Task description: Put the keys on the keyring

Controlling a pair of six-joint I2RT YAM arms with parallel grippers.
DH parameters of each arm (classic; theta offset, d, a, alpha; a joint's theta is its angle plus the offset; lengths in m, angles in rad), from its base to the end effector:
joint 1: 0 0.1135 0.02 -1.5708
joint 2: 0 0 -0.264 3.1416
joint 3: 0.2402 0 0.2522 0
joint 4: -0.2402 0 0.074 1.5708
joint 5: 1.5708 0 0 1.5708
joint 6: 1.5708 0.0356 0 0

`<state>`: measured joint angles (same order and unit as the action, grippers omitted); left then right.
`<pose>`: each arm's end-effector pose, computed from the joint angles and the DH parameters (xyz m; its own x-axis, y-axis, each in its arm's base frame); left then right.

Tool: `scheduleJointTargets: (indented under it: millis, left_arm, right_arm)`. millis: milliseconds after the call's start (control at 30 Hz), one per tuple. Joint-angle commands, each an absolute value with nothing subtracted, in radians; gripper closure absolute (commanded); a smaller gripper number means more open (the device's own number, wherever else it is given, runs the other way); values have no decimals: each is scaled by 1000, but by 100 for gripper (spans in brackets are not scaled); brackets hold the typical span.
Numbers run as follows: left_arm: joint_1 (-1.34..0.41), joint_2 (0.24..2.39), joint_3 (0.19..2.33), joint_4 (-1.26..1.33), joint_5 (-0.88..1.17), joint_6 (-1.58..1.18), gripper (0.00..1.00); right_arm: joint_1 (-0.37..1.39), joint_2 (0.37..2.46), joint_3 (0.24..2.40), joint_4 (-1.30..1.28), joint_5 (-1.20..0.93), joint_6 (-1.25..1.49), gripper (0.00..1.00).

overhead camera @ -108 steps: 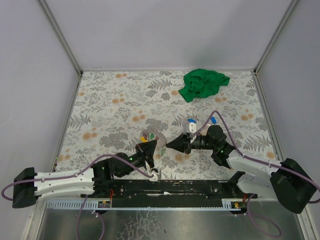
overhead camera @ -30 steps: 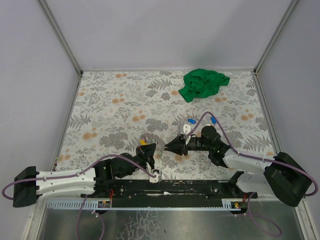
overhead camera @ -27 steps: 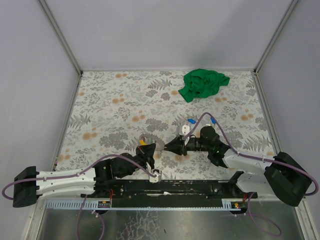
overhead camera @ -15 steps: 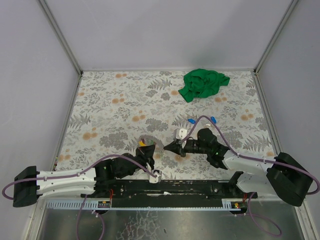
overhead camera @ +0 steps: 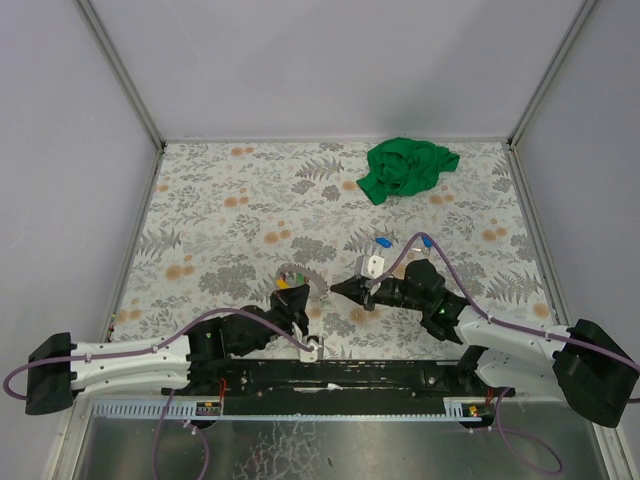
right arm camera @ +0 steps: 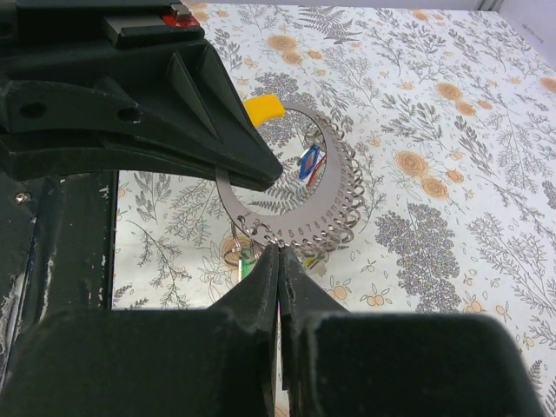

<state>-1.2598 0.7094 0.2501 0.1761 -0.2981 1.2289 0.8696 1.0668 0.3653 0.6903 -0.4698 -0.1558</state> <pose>0.0618 -0.1583 0.2005 0.7474 0.6177 -0.2446 0.3567 -0.0625 0.9321 0.1322 0.1816 0.2312 0.1439 -0.0440 -0.9886 -0.9627 0.2253 -0.1501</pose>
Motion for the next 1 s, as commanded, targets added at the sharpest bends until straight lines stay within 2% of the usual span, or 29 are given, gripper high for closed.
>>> scheduleJointTargets:
  millis: [0, 367, 467, 700, 967]
  left_arm:
    - [-1245, 695, 279, 282, -352, 1240, 100]
    - [-1217, 677, 288, 341, -411, 1224, 100]
    - [-1214, 676, 291, 339, -409, 1223, 100]
    - [-1215, 642, 284, 305, -375, 1229, 100]
    - [-1214, 604, 281, 240, -292, 1217, 100]
  right_arm:
    - [876, 1040, 360, 761, -412, -129, 100]
    - [877, 1088, 361, 799, -491, -79, 96]
    - [877, 1117, 390, 753, -529, -80, 91]
    - [877, 1104, 391, 718, -456, -80, 80]
    - [874, 1071, 329, 829, -402, -74, 80]
